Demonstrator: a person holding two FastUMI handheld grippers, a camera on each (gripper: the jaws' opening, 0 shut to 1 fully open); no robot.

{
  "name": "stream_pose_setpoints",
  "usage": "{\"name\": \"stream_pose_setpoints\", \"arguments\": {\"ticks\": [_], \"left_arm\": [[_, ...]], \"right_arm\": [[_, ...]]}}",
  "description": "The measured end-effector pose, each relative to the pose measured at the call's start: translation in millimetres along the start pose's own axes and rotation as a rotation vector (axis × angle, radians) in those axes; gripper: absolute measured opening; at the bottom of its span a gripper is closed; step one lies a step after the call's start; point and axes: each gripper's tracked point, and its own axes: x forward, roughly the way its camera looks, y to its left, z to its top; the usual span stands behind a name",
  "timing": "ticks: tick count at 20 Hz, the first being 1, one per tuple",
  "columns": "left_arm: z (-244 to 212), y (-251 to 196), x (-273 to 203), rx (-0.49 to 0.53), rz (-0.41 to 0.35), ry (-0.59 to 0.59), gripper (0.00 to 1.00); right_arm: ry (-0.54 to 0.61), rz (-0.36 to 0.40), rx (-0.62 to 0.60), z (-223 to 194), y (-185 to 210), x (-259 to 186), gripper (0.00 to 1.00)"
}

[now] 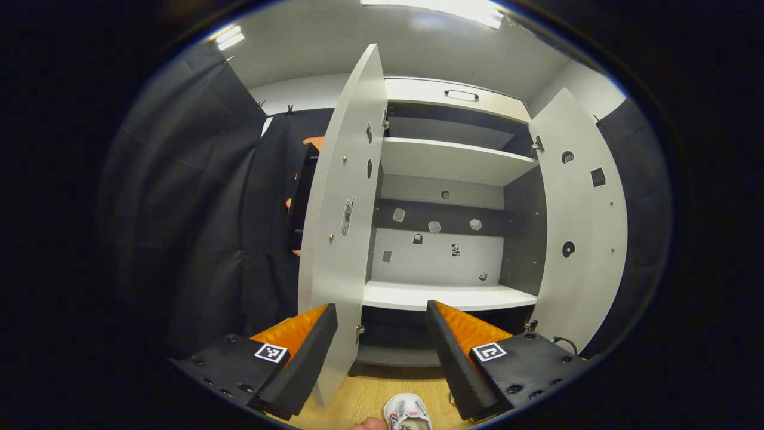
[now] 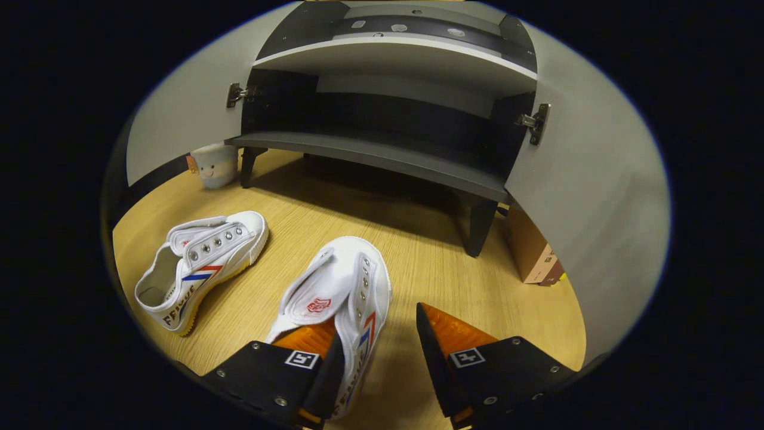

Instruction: Grab one shoe with the right hand and put it into the shoe cabinet, grab the other shoe with the left hand and put it into the shoe cabinet; then close the right door with the right hand and the left door with the left hand.

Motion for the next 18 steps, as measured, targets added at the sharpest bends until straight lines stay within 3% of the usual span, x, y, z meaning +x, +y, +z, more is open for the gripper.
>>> {"name": "stream_pose_setpoints", "arguments": {"ticks": [1,2,5,6,7,11,18], "left_arm": [[-0.3,1.0,-1.2,0.002,0.004,0.002,0.96],[-0.2,2.0,-2.4,0.005,0.009,0.002,0.96],[0.7,7.2,-5.0,0.004,0.025,-0.003,0.96],[1.2,7.3,-5.9,0.0,0.027,-0.002,0.96],[0.3,7.0,-6.1,-0.003,0.026,0.0,0.96],[0.1,7.8,-7.1,-0.005,0.027,-0.004,0.96],[-3.3,4.1,-6.2,-0.017,-0.001,-0.004,0.96]], "right_arm": [[0.007,0.017,0.018,-2.5,5.1,3.7,0.61],[0.022,0.04,0.044,-5.3,12.1,5.6,0.47],[0.027,-0.024,0.04,-7.9,-0.9,10.8,0.23],[0.026,-0.039,0.035,-7.2,-6.3,9.2,0.1],[0.013,-0.029,0.043,-2.2,-4.0,8.0,0.03],[0.022,-0.04,0.047,-3.5,-2.4,-5.5,0.01],[-0.116,-0.05,0.143,44.2,10.9,-82.6,0.0]]}}
